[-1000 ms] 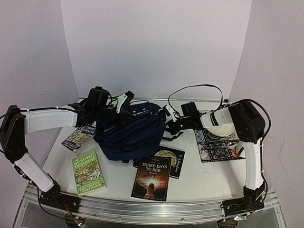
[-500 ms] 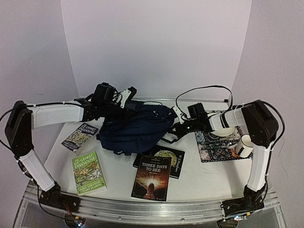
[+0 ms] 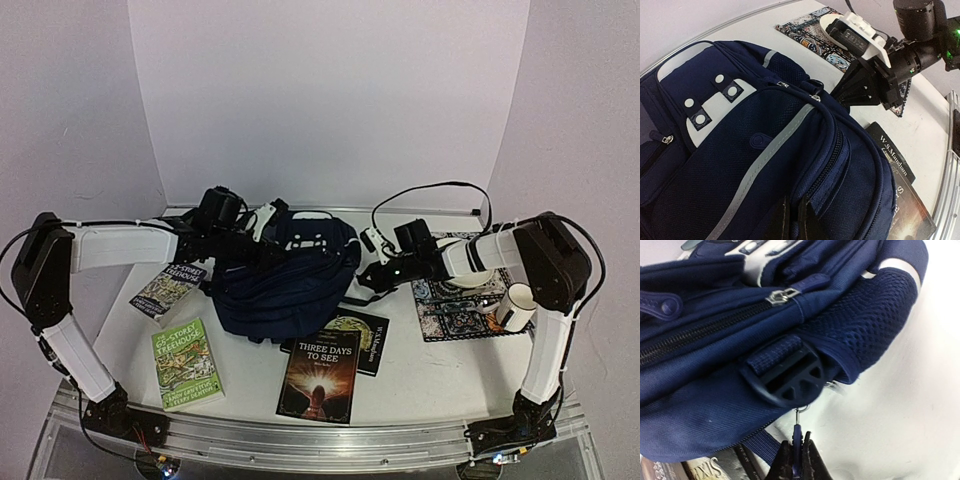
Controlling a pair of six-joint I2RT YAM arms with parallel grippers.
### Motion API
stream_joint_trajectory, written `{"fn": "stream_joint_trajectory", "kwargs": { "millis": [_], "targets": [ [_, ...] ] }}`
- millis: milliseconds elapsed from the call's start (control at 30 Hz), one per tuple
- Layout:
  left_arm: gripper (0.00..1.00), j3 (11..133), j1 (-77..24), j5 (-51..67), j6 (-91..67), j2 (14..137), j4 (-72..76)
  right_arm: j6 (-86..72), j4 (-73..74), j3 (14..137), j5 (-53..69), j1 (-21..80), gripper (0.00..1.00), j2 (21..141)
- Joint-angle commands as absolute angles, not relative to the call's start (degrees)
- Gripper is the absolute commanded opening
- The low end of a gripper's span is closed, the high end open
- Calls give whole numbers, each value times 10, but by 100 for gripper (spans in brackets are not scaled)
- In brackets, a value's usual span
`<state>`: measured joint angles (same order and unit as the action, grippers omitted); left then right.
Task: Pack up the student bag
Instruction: Pick up the largest pocket of the bag from the student bag, then unzip the largest pocket of the student bag.
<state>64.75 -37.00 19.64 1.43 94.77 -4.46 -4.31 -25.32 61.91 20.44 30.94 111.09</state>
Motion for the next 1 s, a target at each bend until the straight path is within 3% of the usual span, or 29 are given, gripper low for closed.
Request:
{"fn": "stream_joint_trajectory", "kwargs": {
  "millis": [0, 100, 200, 433, 967],
  "targets": [
    [0, 646, -362, 238, -1, 895, -7, -38, -240, 616, 193, 313, 4, 1095],
    [0, 645, -362, 247, -1, 889, -7, -28, -241, 619, 186, 313, 2, 1098],
    [0, 648, -362, 261, -1, 884, -7, -9, -241, 630, 181, 313, 10, 1109],
    [0, 650, -362, 243, -5, 877, -8, -14, -242, 656, 223, 310, 0, 1129],
    [0, 725, -363, 113, -70, 982, -18, -39, -131, 613, 134, 474, 0, 942]
  ]
}}
